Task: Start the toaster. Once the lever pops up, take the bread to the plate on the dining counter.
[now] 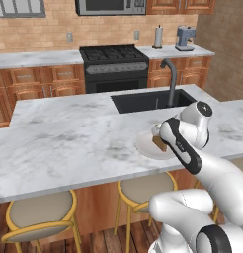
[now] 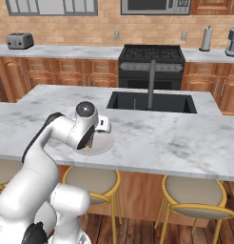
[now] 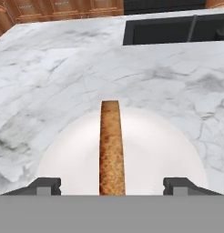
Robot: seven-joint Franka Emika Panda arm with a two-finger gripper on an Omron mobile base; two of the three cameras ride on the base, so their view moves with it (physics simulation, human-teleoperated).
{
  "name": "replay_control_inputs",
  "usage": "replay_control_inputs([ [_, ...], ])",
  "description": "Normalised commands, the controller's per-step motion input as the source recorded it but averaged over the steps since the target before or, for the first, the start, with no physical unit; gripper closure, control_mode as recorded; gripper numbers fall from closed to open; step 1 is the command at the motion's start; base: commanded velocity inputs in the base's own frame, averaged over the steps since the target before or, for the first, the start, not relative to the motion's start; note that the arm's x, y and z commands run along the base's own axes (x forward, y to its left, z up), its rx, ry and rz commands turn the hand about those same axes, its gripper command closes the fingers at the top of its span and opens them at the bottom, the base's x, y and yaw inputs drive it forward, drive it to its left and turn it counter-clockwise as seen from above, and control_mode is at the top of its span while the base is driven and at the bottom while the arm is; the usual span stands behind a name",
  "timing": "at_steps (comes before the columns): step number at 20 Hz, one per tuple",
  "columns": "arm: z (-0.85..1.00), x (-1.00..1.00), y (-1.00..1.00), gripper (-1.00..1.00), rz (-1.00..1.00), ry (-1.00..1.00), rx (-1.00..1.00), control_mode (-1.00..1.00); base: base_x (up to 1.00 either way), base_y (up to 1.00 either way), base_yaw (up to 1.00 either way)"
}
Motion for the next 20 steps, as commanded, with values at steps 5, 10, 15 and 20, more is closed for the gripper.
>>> replay_control_inputs([
  [5,0.07,0.00,0.00,-1.00,0.00,0.00,0.00,-1.00,0.00,0.00,0.00],
  [10,0.48,-0.01,0.00,-1.00,0.00,0.05,0.00,-1.00,0.00,0.00,0.00],
  [15,0.71,-0.22,0.00,-1.00,0.00,0.11,0.00,-1.00,0.00,0.00,0.00],
  [20,0.70,-0.58,0.00,-1.00,-0.01,0.16,0.00,-1.00,0.00,0.00,0.00],
])
